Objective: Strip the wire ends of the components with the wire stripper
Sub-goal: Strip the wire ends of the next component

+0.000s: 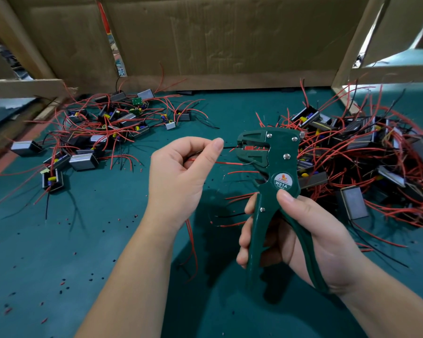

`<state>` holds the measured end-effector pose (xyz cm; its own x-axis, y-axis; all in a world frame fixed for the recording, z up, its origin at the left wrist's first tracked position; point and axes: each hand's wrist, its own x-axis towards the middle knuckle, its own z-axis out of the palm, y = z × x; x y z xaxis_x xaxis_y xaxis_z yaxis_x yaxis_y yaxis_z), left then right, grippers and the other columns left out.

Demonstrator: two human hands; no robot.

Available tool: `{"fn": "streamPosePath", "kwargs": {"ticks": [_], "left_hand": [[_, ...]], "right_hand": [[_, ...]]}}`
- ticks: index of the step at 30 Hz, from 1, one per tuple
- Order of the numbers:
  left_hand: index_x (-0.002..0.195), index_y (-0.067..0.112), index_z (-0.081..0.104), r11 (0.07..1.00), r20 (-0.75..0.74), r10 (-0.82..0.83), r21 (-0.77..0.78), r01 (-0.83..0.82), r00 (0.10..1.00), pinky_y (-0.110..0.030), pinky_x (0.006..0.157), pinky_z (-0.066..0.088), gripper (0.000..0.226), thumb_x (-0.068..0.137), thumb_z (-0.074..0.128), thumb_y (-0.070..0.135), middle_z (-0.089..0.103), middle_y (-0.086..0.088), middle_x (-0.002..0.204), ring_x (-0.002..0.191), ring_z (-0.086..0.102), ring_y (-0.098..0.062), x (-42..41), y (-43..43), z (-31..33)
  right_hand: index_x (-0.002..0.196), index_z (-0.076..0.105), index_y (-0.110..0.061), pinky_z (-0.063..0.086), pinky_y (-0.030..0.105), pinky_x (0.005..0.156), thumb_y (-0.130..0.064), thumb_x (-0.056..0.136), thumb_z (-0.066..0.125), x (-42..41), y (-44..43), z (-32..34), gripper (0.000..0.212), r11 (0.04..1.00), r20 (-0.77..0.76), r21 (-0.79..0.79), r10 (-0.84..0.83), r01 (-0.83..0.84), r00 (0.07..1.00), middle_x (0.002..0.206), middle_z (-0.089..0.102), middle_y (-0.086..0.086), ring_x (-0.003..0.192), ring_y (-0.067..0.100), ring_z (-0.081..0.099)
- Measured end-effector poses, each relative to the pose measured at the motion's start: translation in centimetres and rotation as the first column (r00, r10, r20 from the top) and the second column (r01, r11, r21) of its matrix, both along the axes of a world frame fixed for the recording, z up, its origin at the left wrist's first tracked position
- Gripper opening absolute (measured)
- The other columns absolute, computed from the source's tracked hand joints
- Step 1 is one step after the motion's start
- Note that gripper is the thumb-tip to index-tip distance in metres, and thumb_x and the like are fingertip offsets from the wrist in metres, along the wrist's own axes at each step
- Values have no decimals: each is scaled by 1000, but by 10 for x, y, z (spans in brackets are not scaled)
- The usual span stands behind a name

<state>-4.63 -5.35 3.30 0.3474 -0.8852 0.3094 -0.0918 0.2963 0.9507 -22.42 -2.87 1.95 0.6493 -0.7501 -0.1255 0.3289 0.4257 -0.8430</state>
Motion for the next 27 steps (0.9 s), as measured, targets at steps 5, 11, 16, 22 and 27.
{"fn": "streamPosePath", "kwargs": {"ticks": [5,11,16,22,27], "left_hand": [[67,18,66,1000,-3,-13,-5,13,1000,-13,40,23,18,84,70,19,37,13,43,42,25,-3,0,0,0],[68,18,66,1000,3,-11,-5,11,1000,-13,40,23,17,84,70,19,37,13,43,42,25,-3,-1,0,0],[67,19,65,999,14,-35,-5,35,999,-12,40,24,19,85,68,18,38,13,41,41,25,-1,-1,-1,-1],[69,23,60,1000,338,15,-14,-11,941,-12,48,31,21,90,66,23,47,15,52,47,35,-1,-2,-4,-11],[71,21,57,995,316,103,-27,-99,943,-14,47,29,24,93,61,28,43,15,51,47,33,-2,6,-6,-13]], "right_hand": [[92,67,-10,55,47,65,-56,63,80,0,0,-1,56,1000,-12,-2,2,-2,1000,78,63,27,66,39,66],[89,67,-11,55,44,60,-57,62,79,1,0,1,54,1000,-38,3,-2,2,999,73,63,25,62,39,65],[78,64,-9,50,39,51,-56,72,59,2,1,3,48,996,-83,51,-74,78,994,63,57,25,49,35,58],[71,60,-11,49,37,46,-61,68,58,5,-2,2,50,982,-89,104,-150,159,985,56,49,17,40,26,50],[91,65,-4,56,55,68,-47,74,54,1,-8,3,47,976,64,139,-180,170,981,81,62,27,69,41,64]]}}
